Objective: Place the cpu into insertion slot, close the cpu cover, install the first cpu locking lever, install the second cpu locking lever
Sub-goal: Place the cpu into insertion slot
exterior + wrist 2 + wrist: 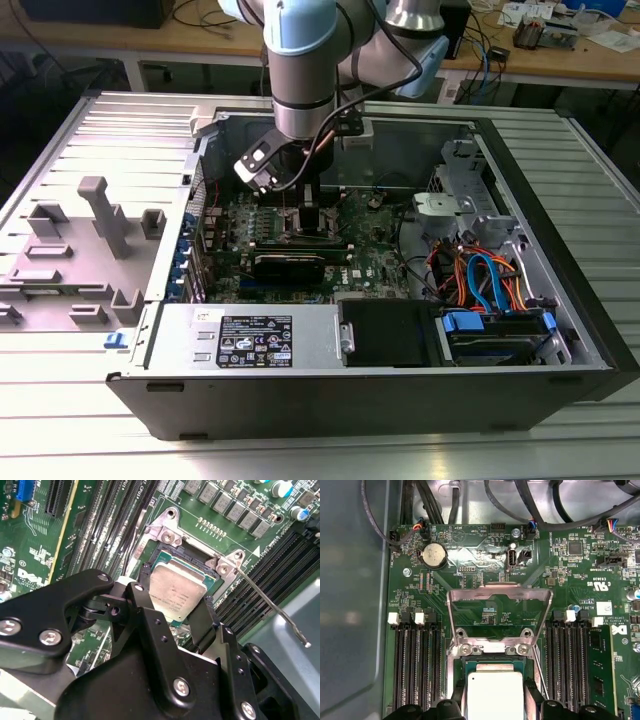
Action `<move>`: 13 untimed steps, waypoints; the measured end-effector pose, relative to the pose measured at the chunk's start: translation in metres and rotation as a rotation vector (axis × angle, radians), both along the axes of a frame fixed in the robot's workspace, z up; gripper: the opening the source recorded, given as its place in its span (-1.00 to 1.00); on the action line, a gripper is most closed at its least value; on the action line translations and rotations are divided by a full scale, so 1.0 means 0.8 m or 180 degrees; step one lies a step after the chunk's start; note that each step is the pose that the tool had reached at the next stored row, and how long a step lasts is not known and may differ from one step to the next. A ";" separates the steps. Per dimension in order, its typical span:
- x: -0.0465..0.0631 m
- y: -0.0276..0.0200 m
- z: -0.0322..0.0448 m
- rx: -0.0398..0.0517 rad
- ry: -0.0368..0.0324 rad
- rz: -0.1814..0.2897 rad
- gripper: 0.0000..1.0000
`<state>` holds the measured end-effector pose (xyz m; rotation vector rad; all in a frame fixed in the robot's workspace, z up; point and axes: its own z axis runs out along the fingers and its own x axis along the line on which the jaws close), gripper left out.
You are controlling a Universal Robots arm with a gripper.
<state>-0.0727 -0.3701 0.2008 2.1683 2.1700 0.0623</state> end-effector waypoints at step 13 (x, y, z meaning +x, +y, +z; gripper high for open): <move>0.000 -0.0001 -0.0056 0.0000 0.0001 0.0000 0.09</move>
